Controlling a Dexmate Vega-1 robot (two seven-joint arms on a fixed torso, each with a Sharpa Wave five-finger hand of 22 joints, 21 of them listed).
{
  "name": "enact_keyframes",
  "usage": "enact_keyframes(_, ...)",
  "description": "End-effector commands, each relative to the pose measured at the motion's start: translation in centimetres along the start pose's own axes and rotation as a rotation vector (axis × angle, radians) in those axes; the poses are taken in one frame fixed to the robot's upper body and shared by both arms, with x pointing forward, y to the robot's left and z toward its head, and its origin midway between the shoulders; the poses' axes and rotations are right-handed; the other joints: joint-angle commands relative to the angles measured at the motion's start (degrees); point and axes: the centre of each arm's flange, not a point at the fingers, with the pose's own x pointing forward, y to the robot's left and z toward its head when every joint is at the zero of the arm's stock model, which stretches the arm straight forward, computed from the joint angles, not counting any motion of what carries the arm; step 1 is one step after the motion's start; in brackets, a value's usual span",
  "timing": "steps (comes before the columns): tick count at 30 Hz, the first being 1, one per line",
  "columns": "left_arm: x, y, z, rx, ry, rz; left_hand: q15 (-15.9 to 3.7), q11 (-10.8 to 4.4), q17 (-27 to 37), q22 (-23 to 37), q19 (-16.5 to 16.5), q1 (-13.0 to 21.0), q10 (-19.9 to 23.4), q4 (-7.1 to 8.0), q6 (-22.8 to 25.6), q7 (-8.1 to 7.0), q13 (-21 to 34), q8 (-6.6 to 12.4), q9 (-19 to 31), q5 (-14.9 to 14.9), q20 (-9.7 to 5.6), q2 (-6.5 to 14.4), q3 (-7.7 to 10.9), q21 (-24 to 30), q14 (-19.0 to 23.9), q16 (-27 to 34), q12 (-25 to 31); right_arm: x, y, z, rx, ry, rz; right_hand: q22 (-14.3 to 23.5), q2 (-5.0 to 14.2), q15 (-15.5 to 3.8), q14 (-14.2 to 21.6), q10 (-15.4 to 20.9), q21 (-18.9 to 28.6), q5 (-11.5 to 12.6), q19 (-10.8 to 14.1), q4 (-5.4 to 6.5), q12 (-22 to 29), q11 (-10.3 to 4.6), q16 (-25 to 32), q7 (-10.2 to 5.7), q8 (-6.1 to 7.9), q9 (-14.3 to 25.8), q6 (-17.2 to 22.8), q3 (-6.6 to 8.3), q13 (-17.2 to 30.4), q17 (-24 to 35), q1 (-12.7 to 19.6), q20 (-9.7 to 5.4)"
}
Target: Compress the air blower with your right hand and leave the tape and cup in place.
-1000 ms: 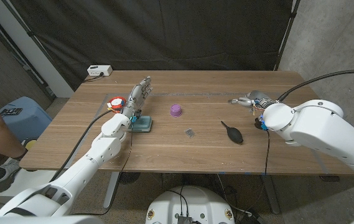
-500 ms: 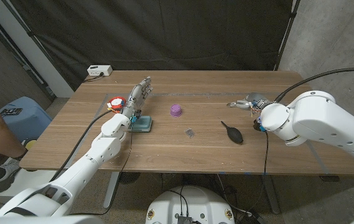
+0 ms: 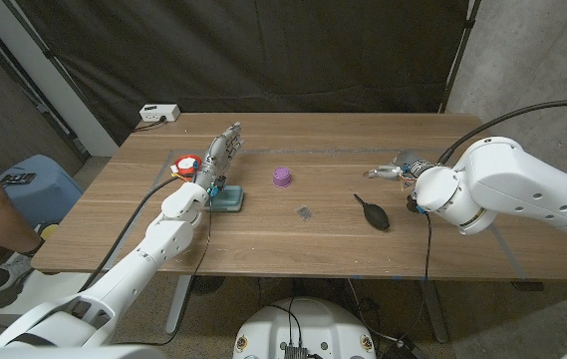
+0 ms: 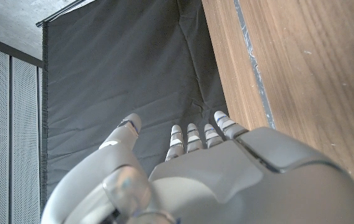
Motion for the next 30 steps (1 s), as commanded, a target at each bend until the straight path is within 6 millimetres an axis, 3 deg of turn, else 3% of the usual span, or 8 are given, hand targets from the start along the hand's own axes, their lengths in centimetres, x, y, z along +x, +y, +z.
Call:
enact_keyframes(1,-0.1,0.0,0.0,0.000,0.000,0.001,0.37,0.04,0.1,0.3,0.5,0.7,0.2,-0.12,0.5,0.07,0.2,-0.02,0.1,0.2,0.24,-0.1,0.17,-0.2,-0.2,0.0,-0.2,-0.4,0.2,-0.1,-0.036,0.009,0.027,0.3,-0.79,0.28,0.2,0.2,-0.2,0.4,0.2,-0.01,0.4,0.26,0.2,3.54,0.02,0.3,0.8,-0.14,0.4,0.3,0.2,0.39)
enact_keyframes(30,0.0,0.2,0.3,0.005,0.002,-0.009,0.48,0.01,0.2,0.3,0.5,1.0,0.2,-0.10,0.5,0.09,0.2,-0.05,0.1,0.2,0.25,0.0,0.02,-0.2,-0.2,0.0,-0.2,-0.1,2.0,-0.4,-0.131,0.031,0.098,0.3,-1.23,0.92,0.3,0.1,-0.3,0.8,0.2,0.62,1.3,0.71,0.3,3.64,-0.19,0.4,0.8,-0.66,1.8,0.9,0.0,1.10)
